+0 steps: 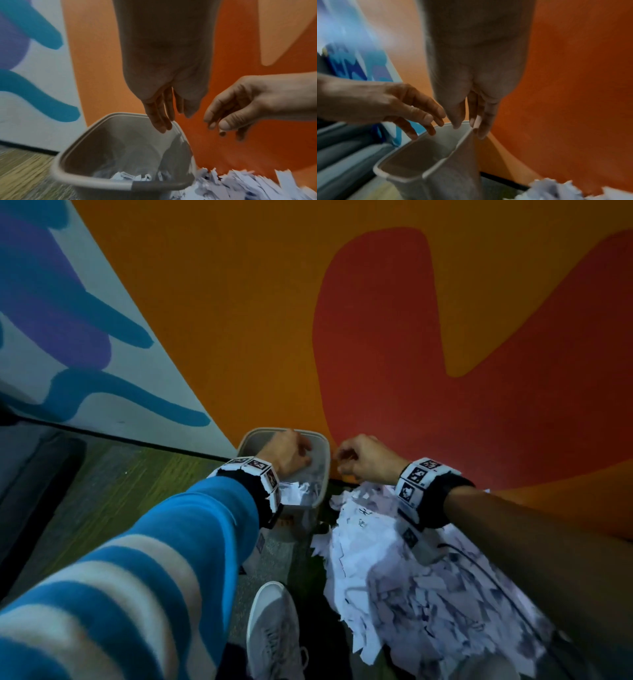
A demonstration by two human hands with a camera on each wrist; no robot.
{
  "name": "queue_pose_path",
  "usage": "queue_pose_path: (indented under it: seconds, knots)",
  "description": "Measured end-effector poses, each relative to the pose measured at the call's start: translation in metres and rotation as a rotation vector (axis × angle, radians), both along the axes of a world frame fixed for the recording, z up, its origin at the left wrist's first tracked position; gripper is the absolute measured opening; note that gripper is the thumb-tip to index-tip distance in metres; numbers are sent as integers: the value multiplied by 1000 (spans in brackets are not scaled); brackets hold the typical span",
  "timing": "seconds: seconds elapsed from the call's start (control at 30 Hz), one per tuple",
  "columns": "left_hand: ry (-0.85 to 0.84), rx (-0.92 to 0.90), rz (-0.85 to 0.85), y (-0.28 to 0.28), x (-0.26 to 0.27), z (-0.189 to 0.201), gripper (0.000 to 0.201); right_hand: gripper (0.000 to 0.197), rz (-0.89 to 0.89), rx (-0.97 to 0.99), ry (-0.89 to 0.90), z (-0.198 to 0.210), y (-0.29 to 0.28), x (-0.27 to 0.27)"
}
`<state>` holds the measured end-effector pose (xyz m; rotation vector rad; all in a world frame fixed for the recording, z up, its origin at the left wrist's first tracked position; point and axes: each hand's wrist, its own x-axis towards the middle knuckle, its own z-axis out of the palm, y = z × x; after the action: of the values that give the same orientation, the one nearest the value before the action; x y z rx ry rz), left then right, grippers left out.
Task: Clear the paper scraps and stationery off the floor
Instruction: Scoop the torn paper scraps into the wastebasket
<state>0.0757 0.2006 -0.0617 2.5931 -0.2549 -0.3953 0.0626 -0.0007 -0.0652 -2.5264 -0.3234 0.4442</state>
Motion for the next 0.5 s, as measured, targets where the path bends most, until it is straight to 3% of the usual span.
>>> queue_pose_path:
  seconds: [0.13,0.27,0.37,0.5]
  knots:
    - [33,-46,-156,-60,-4,-14,20,18,61,-151,71,-7,-65,-7]
    - [97,-82,-215,-119,-14,-56,25,29,-47,-221,202,-56,-123,-16]
    - [218,-29,-264,-151,-27,-104,49,48,-105,-271,279,-107,-159,-32]
    - [413,86,-275,-179,-35,-183,107,108,-168,-339,375,-180,-201,-46]
